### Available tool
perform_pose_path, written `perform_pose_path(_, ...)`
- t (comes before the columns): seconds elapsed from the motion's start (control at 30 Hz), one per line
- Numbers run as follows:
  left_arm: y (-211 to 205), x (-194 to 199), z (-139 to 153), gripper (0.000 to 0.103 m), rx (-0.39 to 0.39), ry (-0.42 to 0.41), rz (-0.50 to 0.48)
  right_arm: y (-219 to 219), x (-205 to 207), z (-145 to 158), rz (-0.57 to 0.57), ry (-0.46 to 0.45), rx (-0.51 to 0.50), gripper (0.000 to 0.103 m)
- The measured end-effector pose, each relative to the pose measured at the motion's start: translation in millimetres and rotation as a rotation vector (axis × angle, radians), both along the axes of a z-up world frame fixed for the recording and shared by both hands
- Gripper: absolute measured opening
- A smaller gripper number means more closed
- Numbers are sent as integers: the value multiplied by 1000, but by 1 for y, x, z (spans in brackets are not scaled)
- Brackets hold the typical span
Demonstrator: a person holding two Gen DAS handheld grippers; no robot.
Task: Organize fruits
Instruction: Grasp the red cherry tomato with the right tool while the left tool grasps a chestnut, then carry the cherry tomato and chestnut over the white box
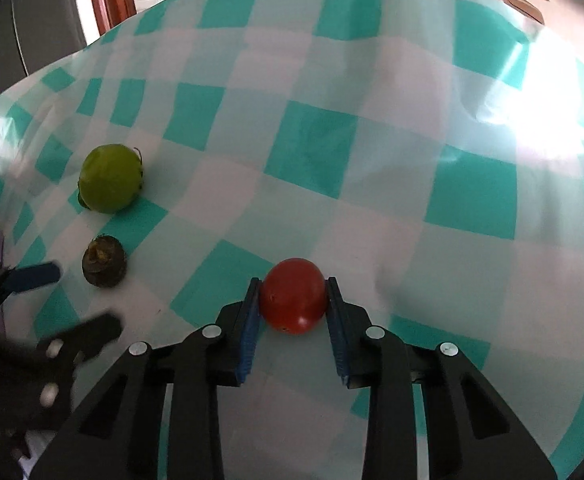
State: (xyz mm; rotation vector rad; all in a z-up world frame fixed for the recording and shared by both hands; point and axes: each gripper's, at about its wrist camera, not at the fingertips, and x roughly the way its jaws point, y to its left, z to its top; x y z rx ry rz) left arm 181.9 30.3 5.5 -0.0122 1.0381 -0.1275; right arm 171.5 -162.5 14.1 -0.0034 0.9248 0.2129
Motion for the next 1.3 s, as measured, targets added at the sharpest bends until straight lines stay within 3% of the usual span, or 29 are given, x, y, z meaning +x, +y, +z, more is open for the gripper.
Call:
perform_pose_path(0.07, -2, 6, -2, 95, 13, -24, -2, -1, 0, 0, 2, 1, 3, 32)
perform_pose_path(0.17, -4, 6, -3, 80, 67, -76, -3, 3, 4, -2, 2, 2, 10, 32)
perform_pose_path(0.27, 2, 1, -2, 66, 69, -109, 8, 3, 4, -2, 3, 2, 10, 32)
perform_pose_path(0.33, 3, 1, 1, 43, 74, -120, 21, 2, 3, -1, 4, 2, 7, 33)
perform_pose_path(0.53, 23, -3, -1, 43, 75, -121, 23, 4, 5, -1, 5, 3, 8, 33)
perform_pose_path(0.97, 1, -3, 4, 43, 82, -111, -15, 14, 3, -1, 1, -1, -23, 32)
perform_pose_path(1.13, 5, -36, 13, 43, 13, -63, -26, 12, -28, 5, -49, 31, -1, 31)
perform_pose_path(1.3, 8, -102, 14, 43, -29, 1, -85, 21, -86, 16, -75, 71, 23, 31)
